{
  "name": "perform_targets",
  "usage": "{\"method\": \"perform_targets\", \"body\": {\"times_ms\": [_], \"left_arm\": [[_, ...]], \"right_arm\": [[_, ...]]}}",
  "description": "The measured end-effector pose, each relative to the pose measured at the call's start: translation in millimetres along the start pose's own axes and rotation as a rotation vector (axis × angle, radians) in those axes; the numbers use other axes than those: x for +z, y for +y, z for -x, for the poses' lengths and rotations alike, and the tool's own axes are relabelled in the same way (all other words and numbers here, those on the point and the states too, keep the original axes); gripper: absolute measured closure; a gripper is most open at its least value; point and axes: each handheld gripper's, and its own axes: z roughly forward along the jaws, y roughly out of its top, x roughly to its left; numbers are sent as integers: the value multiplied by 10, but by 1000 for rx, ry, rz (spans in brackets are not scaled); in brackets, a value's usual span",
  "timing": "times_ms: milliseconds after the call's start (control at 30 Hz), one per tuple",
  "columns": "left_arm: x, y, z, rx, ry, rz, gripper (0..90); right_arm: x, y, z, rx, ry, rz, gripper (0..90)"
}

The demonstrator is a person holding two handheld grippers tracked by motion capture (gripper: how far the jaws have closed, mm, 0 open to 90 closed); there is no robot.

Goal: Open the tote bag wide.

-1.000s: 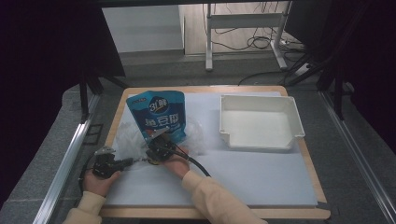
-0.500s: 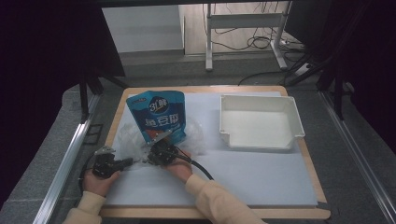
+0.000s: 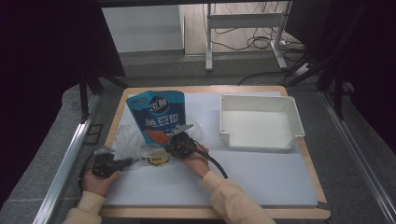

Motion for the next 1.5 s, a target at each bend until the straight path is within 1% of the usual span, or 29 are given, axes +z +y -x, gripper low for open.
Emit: {"method": "perform_targets", "body": {"times_ms": [100, 233, 367, 467, 533, 567, 633, 733, 767, 800, 833, 900, 967, 1000, 1033, 1067, 1133, 1167, 1200, 1267, 1300, 1333, 1367, 1433, 1467, 1500], "left_arm": [[-1, -1, -4, 0, 0, 0, 890], [-13, -7, -7, -3, 0, 3, 889], [-25, -25, -9, -4, 1, 2, 889], [-33, -41, -16, -8, 0, 4, 882], [-40, -44, -12, -7, 3, 16, 862], [-47, -44, -6, -3, 5, 28, 837], [-75, -46, 10, 2, 16, 57, 730], [-158, -62, 22, 0, 35, 91, 472], [-215, -80, 26, -4, 45, 115, 408], [-254, -91, 27, -7, 52, 127, 348], [-312, -103, 30, -14, 58, 144, 301], [-450, -116, 37, -18, 72, 189, 256], [-615, -97, 61, -28, 82, 245, 271], [-719, -59, 93, -29, 88, 281, 314], [-776, -25, 114, -27, 86, 295, 383], [-840, 26, 147, -25, 75, 315, 477], [-921, 154, 215, -12, 29, 332, 673], [-929, 229, 254, -1, 8, 325, 747], [-917, 306, 298, 13, -4, 315, 803], [-842, 465, 378, 45, -13, 288, 867], [-760, 564, 408, 57, -15, 266, 883], [-704, 619, 412, 60, -19, 251, 893], [-601, 696, 403, 52, -32, 231, 899], [-452, 782, 370, 49, -43, 186, 900], [-366, 818, 345, 54, -35, 154, 900], [-259, 846, 301, 49, -24, 124, 900]], "right_arm": [[75, -74, 72, 19, -10, -25, 885], [117, -163, 110, 22, -14, -57, 885], [39, -234, 118, 13, -11, -60, 885], [-16, -290, 141, 23, -9, -52, 885], [-29, -315, 156, 30, -2, -42, 886], [-30, -320, 155, 33, -2, -40, 886], [-27, -323, 157, 30, 0, -36, 886], [-26, -324, 168, 30, 7, -36, 886], [-26, -325, 171, 29, 9, -36, 886], [-25, -326, 173, 27, 10, -36, 886], [-25, -326, 174, 25, 10, -35, 886], [-25, -328, 173, 23, 10, -34, 886], [-26, -329, 171, 22, 10, -33, 887], [-26, -329, 169, 23, 11, -33, 887], [-25, -330, 171, 21, 10, -32, 886], [-25, -329, 170, 21, 10, -34, 886], [-24, -327, 169, 15, 8, -36, 886], [-24, -327, 169, 13, 9, -35, 887], [-23, -325, 166, 13, 8, -36, 886], [-23, -324, 162, 11, 5, -36, 886], [-23, -324, 163, 6, 3, -36, 887], [-23, -322, 159, 4, 1, -37, 886], [-23, -321, 158, 3, 0, -37, 887], [-24, -321, 155, 2, 0, -39, 886], [-24, -322, 154, 3, 0, -38, 886], [-24, -323, 155, 4, -1, -36, 886]]}}
